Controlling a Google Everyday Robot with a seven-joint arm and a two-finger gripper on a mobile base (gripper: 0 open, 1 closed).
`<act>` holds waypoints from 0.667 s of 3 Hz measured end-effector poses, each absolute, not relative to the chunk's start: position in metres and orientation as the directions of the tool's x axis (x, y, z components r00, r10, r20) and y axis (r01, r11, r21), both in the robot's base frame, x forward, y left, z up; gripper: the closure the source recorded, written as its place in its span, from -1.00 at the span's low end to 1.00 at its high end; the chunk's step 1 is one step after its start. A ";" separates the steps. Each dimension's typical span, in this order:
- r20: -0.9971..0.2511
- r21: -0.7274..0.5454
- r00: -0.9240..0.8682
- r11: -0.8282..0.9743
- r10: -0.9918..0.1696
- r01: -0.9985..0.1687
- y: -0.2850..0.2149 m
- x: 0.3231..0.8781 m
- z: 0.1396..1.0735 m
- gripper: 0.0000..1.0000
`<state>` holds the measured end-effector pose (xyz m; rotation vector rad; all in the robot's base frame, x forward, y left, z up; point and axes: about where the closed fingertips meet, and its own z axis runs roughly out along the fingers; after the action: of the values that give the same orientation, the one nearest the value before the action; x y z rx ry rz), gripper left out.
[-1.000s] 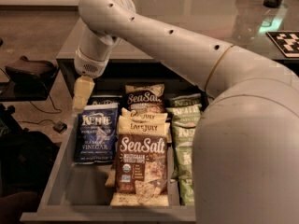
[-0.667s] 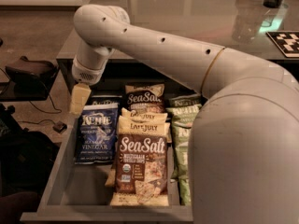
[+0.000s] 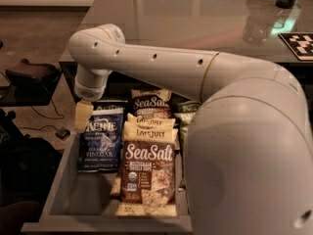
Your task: Pick blue chip bag from top drawer and place on counter
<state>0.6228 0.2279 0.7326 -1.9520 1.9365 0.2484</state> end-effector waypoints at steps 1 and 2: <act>-0.375 -0.123 0.000 0.049 -0.927 -0.991 0.225 0.628 0.714 -1.00; -0.424 -0.080 -0.030 0.071 -0.905 -0.994 0.221 0.631 0.701 -1.00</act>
Offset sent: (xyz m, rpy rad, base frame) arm 0.0135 -0.0179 -0.0404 0.1223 0.1093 -0.0705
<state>0.6309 0.2206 0.7013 -1.8903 1.9932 0.3367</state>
